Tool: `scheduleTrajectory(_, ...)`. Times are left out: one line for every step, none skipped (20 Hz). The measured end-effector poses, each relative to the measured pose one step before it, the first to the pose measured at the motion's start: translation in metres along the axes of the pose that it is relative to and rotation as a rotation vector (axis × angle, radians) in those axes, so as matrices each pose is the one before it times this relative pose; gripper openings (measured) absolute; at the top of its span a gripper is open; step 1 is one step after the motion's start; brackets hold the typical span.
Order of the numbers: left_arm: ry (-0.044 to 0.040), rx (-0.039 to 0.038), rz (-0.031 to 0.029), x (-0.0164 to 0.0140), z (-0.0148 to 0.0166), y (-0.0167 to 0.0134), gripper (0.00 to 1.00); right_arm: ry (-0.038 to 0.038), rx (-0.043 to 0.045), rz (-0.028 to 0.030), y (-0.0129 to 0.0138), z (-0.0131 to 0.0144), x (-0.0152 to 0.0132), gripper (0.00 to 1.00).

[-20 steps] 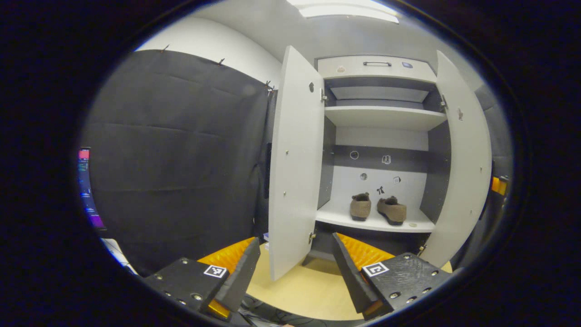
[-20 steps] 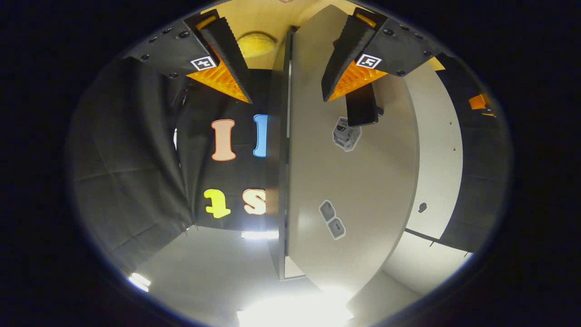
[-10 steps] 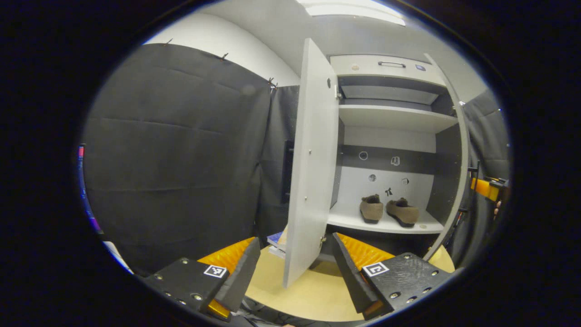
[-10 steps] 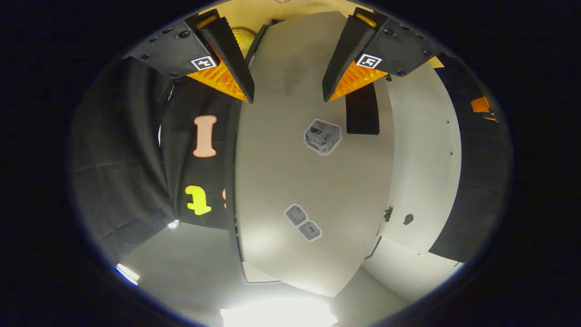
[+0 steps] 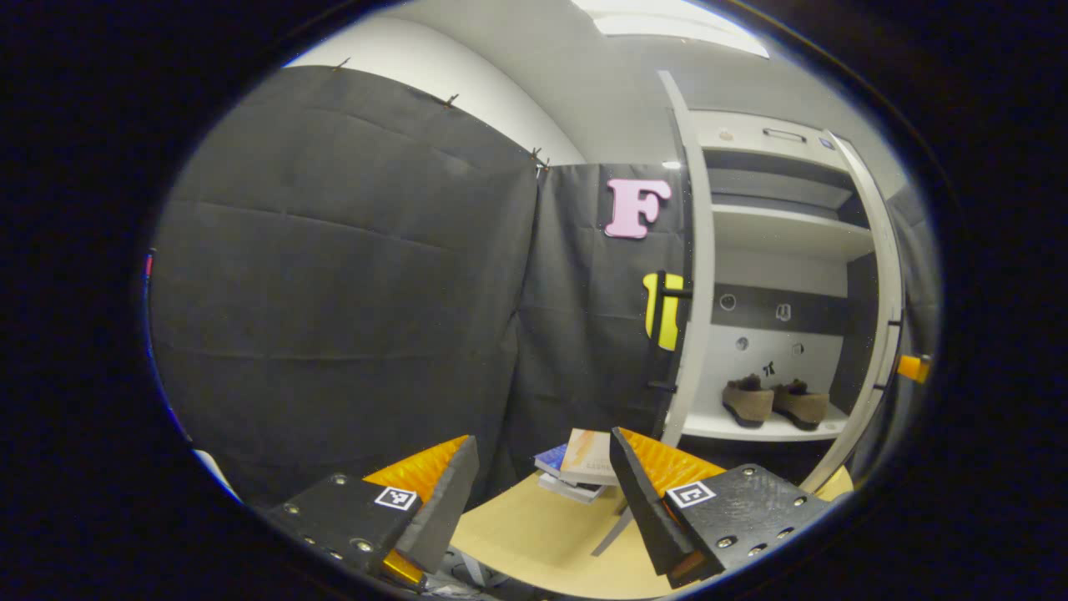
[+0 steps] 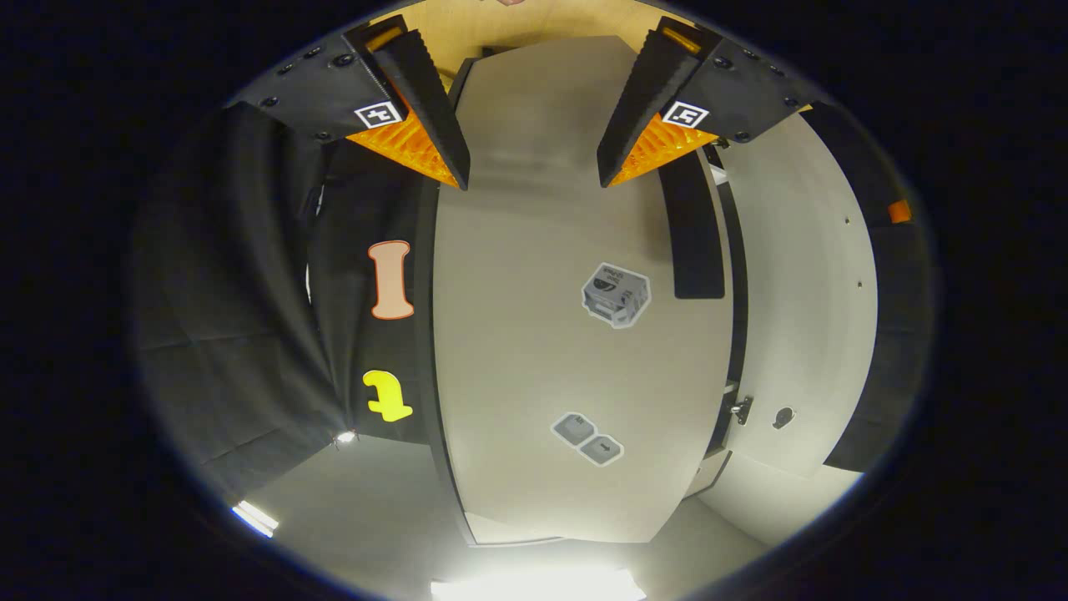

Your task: Grab one shoe with the right hand and put it into the shoe cabinet, grab the other shoe with the left hand and put it into the shoe cabinet; then close the right door with the right hand and the left door with the left hand.

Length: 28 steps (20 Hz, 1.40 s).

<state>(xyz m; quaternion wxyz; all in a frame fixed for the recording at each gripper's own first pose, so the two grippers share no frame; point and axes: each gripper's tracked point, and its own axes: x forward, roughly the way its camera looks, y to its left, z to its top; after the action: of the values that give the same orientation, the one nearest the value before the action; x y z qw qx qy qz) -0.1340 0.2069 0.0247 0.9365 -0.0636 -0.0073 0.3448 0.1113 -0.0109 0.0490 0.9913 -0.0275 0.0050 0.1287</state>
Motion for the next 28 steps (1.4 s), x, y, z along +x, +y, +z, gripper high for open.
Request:
scheduleTrajectory(-0.01386,-0.02428,-0.00368,0.01090,0.00840,0.00826,0.84,0.01350,-0.00159,-0.01270,-0.00021,-0.00391,-0.00024,0.97)
scheduleTrajectory(-0.01710,-0.02533,-0.01158,0.01328,0.00723,0.00775,0.84,0.00957,0.00229,-0.00906,0.00050,-0.00281,0.00023,0.97)
scheduleTrajectory(-0.01750,-0.02290,-0.01950,0.01366,0.00808,0.00557,0.84,0.01015,0.00255,-0.00561,0.00215,-0.00317,0.00070,0.97)
scheduleTrajectory(-0.01285,-0.02106,-0.02829,0.01319,0.00677,0.00393,0.92,0.00742,-0.00127,-0.00745,0.00143,-0.00228,0.00013,0.97)
scheduleTrajectory(-0.00635,-0.01562,-0.06643,0.01628,0.00697,-0.00360,0.92,0.00424,-0.00036,-0.01177,0.00085,-0.00075,-0.00029,0.97)
scheduleTrajectory(-0.00288,-0.01063,-0.06387,0.01289,0.00389,-0.00620,1.00,0.00544,0.00715,-0.00673,0.00254,-0.00037,-0.00042,0.97)
scheduleTrajectory(-0.00085,-0.00304,-0.06254,0.01572,0.00362,-0.00599,0.93,0.00400,0.01292,0.00379,0.00437,-0.00119,-0.00250,0.97)
scheduleTrajectory(0.00331,0.00373,-0.05893,0.01124,0.00083,-0.00220,0.89,-0.00189,0.00992,0.00382,0.00363,0.00026,-0.00169,0.99)
scheduleTrajectory(0.00634,0.01239,-0.04548,0.01095,-0.00067,-0.00119,0.94,-0.00354,0.00070,-0.00457,0.00193,-0.00016,-0.00238,0.97)
scheduleTrajectory(0.00533,0.02041,-0.03809,0.00572,-0.00002,-0.00421,0.97,-0.00123,-0.00309,-0.00956,0.00084,-0.00027,-0.00241,0.97)
scheduleTrajectory(0.00147,0.02042,-0.02674,0.00893,0.00326,-0.00350,0.94,0.00001,-0.00182,-0.00581,0.00172,-0.00190,-0.00161,0.97)
scheduleTrajectory(-0.00078,0.00944,-0.02505,0.00727,0.00220,-0.00332,0.96,0.00155,-0.00120,-0.00217,0.00132,-0.00196,-0.00265,0.97)
scheduleTrajectory(-0.00360,-0.00476,-0.02646,0.00188,0.00093,-0.00310,0.92,0.00414,-0.00173,-0.00449,0.00029,-0.00289,-0.00256,0.97)
scheduleTrajectory(-0.00157,-0.00572,-0.02017,-0.00065,-0.00214,0.00020,0.94,0.00484,-0.00240,-0.00637,-0.00070,-0.00268,-0.00304,0.97)
scheduleTrajectory(-0.00063,0.00544,-0.02136,0.00159,-0.00211,-0.00093,0.94,0.00602,-0.00038,-0.00734,-0.00152,-0.00398,-0.00245,0.97)
scheduleTrajectory(-0.00434,0.01299,-0.01624,-0.00018,-0.00192,-0.00091,0.92,0.00381,0.00398,-0.00645,-0.00081,-0.00148,-0.00271,0.97)
scheduleTrajectory(-0.00557,0.00666,-0.01978,0.00004,0.00133,-0.00329,0.90,-0.00089,0.00766,-0.00842,-0.00262,-0.00211,-0.00294,0.97)
scheduleTrajectory(-0.00416,-0.00313,-0.02638,0.00004,0.00001,-0.00358,0.94,-0.00213,0.01055,-0.01182,-0.00377,-0.00070,-0.00315,0.97)
scheduleTrajectory(0.00136,-0.00494,-0.02314,0.00003,0.00001,-0.00259,0.94,-0.00027,0.01160,-0.01139,-0.00289,-0.00313,-0.00264,0.97)
scheduleTrajectory(-0.00034,-0.00403,-0.01185,0.00128,0.00107,-0.00125,0.94,0.00242,0.01141,-0.01101,-0.00370,-0.00288,-0.00237,0.97)
scheduleTrajectory(0.00045,-0.00911,-0.00263,-0.00051,0.00159,-0.00114,0.94,0.00345,0.00879,-0.00999,-0.00408,-0.00370,-0.00189,0.97)
scheduleTrajectory(0.00214,-0.01484,-0.00622,-0.00027,-0.00035,-0.00184,0.94,0.00317,0.00450,-0.01404,-0.00461,-0.00312,-0.00195,0.97)
scheduleTrajectory(0.01283,-0.00788,-0.00215,0.00274,-0.00443,-0.00292,0.94,0.00157,0.00226,-0.02060,-0.00762,-0.00252,-0.00165,0.97)
scheduleTrajectory(0.00548,0.00756,-0.00004,-0.00154,0.00080,0.00156,0.94,0.00175,0.00152,-0.01549,-0.00667,-0.00193,-0.00158,0.97)
scheduleTrajectory(-0.00528,0.00510,0.00052,-0.00047,0.00175,0.00020,0.94,0.00043,0.00176,-0.01140,-0.00469,-0.00159,-0.00204,0.97)
scheduleTrajectory(0.00843,0.00375,0.00395,0.00452,-0.00385,0.00067,0.93,0.00118,0.00018,-0.01398,-0.00604,-0.00085,-0.00167,0.97)
scheduleTrajectory(0.00326,-0.00332,0.00128,0.00178,-0.00078,-0.00194,0.93,0.00229,-0.00099,-0.01561,-0.00746,-0.00313,-0.00060,0.97)
scheduleTrajectory(0.00605,-0.01177,0.00114,0.00064,-0.00058,-0.00024,0.93,0.00263,0.00169,-0.01560,-0.00737,-0.00262,-0.00064,0.97)
